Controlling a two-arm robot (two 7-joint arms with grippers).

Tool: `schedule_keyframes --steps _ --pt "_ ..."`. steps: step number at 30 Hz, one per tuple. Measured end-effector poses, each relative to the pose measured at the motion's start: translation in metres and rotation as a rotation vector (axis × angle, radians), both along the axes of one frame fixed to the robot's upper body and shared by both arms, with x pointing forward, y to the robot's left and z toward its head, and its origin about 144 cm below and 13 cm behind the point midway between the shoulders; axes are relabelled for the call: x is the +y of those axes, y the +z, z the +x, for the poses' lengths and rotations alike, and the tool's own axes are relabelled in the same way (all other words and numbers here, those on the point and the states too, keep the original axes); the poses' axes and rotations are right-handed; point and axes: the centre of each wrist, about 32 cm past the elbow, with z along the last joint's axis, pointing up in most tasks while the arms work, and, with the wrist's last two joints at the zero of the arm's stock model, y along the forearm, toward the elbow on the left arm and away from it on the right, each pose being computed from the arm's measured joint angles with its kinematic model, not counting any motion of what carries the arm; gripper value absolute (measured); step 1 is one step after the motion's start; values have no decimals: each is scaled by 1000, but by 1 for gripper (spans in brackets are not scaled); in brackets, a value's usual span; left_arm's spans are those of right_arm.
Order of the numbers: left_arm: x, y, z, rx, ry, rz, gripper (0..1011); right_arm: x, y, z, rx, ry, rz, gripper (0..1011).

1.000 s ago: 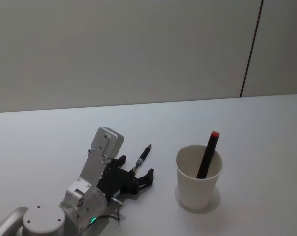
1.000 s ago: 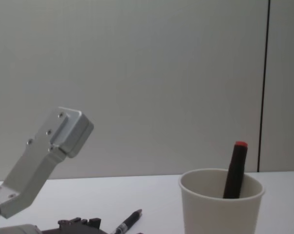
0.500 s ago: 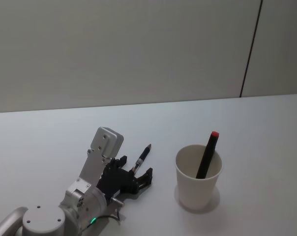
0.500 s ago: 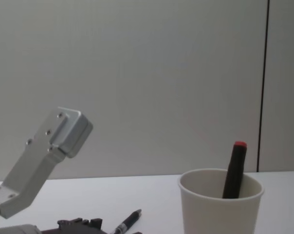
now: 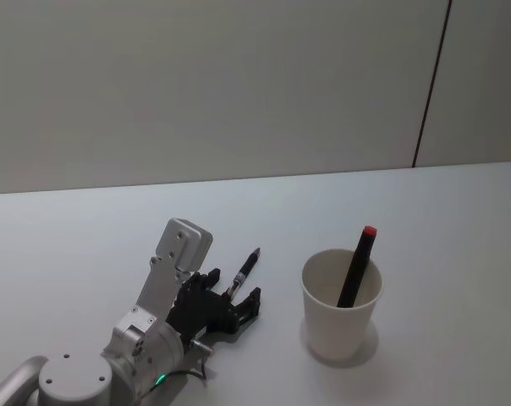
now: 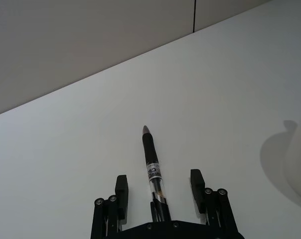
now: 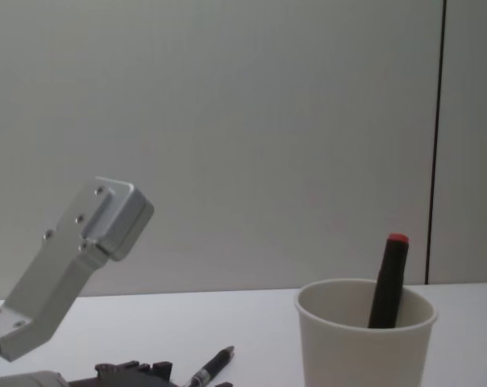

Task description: Place the pen into the pen holder.

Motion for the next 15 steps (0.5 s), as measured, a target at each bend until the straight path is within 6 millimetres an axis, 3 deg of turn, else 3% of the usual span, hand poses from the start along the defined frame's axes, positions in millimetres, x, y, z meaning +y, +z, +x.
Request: schedule_keyframes --steps 15 --pt "0 0 0 0 0 0 677 0 0 0 0 0 0 1001"
